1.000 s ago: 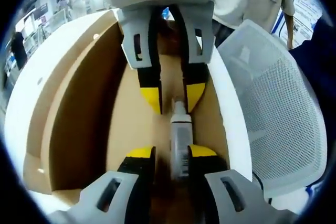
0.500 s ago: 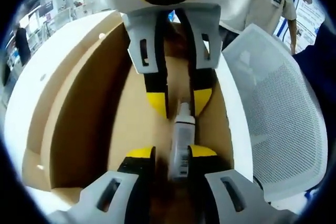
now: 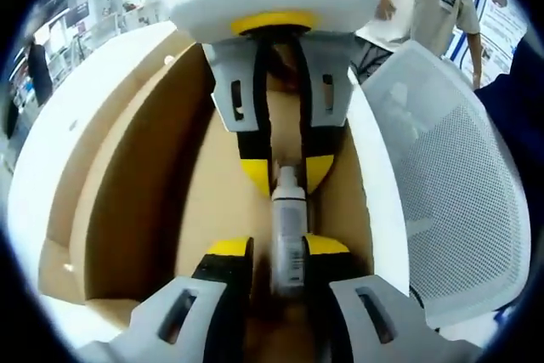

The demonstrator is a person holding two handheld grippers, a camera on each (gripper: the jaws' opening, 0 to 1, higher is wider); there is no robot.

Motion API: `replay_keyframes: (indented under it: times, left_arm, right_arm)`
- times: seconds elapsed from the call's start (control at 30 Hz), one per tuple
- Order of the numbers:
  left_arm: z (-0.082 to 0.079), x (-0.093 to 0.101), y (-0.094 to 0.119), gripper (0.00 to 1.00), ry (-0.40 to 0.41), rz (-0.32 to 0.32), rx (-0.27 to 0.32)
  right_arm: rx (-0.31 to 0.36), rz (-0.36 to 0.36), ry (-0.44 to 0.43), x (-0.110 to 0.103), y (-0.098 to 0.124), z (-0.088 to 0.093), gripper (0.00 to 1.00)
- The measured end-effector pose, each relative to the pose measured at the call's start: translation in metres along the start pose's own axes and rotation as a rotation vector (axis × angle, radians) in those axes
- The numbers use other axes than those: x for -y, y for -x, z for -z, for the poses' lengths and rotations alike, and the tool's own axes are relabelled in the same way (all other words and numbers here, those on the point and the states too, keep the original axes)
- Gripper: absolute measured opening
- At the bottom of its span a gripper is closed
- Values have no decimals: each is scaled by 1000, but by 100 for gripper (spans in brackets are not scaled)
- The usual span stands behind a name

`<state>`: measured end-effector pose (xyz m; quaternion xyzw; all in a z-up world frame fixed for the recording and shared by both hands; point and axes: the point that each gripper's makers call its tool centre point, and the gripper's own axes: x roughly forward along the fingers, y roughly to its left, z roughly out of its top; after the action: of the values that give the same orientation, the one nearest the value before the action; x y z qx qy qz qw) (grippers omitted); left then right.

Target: Operate the shoe box by opening the lid, removing the specified soft item, and placing it in the target area until the item is outside and the box remains undamaged.

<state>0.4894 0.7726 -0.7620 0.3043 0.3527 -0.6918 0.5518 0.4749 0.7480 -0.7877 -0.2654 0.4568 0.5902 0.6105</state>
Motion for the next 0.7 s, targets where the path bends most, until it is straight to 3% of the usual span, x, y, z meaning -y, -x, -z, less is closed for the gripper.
replay_keyframes:
  times: [0.1, 0.2, 0.4, 0.53, 0.7]
  left_arm:
    - [0, 2, -2, 21, -10, 2, -6]
    - [8, -2, -7, 20, -56, -19, -58]
    - [9, -6, -15, 19, -52, -35, -54]
    - [13, -8, -19, 18, -99, -58, -89]
    - [13, -12, -21, 18, -108, -76, -91]
  right_arm:
    - [15, 13, -12, 5, 1, 0, 17]
    - [18, 22, -11, 7, 2, 1, 17]
    - [31, 28, -21, 8, 3, 1, 17]
    - [43, 35, -32, 10, 3, 2, 17]
    - [55, 43, -40, 12, 3, 2, 17]
